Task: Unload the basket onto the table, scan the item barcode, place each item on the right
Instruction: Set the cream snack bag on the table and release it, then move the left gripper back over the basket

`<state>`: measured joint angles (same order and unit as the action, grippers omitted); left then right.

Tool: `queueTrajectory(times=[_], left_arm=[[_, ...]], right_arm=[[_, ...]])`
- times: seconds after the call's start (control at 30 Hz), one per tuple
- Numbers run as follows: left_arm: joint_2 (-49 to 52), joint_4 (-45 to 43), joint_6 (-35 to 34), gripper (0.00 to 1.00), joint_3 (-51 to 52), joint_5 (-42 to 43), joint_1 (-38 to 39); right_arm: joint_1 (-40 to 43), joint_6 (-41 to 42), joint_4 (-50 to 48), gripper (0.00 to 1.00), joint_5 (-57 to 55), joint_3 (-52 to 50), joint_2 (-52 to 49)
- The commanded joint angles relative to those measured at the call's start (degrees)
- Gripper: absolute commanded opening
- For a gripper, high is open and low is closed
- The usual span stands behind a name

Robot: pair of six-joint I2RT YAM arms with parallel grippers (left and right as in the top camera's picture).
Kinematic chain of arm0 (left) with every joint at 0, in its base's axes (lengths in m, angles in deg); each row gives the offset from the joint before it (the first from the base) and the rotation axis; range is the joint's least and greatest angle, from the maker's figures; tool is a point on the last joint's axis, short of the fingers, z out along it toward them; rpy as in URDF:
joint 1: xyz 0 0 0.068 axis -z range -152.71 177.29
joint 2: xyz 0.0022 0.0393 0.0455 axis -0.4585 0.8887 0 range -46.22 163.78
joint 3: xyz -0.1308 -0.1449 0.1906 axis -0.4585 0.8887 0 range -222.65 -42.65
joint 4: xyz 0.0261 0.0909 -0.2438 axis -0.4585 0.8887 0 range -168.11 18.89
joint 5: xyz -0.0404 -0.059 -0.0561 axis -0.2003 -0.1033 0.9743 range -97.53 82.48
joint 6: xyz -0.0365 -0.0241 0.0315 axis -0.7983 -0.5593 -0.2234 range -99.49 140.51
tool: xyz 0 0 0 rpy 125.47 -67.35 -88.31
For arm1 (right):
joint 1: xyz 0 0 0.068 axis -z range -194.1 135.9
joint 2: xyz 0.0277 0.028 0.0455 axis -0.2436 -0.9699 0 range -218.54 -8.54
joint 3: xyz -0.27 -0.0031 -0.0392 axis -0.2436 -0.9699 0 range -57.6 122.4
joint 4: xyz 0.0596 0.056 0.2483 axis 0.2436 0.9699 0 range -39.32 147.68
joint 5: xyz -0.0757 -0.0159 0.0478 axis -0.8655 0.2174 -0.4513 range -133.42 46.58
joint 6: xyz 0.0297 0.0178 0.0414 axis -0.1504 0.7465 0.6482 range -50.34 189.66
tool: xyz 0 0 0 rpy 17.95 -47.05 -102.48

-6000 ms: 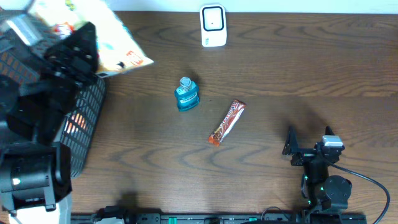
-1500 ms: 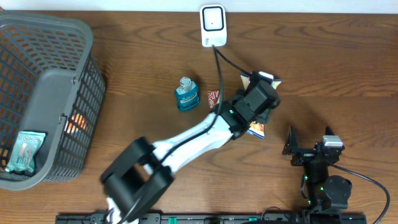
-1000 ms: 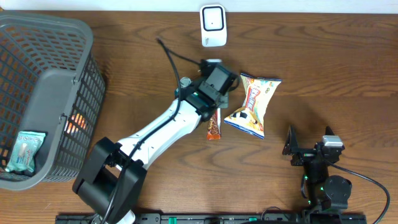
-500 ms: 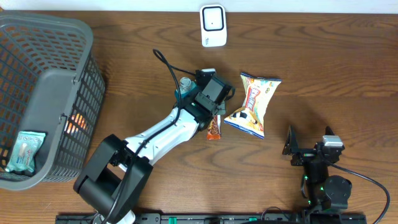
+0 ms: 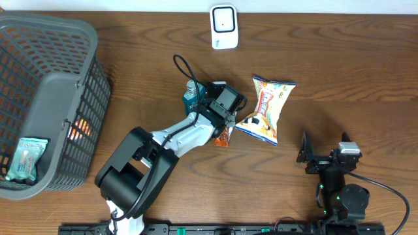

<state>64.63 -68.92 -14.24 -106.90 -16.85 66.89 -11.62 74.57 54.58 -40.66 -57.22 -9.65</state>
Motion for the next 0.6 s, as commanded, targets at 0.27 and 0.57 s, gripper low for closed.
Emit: queueTrajectory(times=[0.27,0.57], left_arm=[[-4.2,0.3,-0.5,0.07,0.5,-0.9,2.1],[-12.7,1.8,-0.5,0.07,0.5,-4.9,3.2]], right_arm=[[-0.3,-0.7,0.2,0.99,-0.3,-0.1,0.1],[-0.3,-0.7,0.2,0.99,-0.3,-0.1,0.1]])
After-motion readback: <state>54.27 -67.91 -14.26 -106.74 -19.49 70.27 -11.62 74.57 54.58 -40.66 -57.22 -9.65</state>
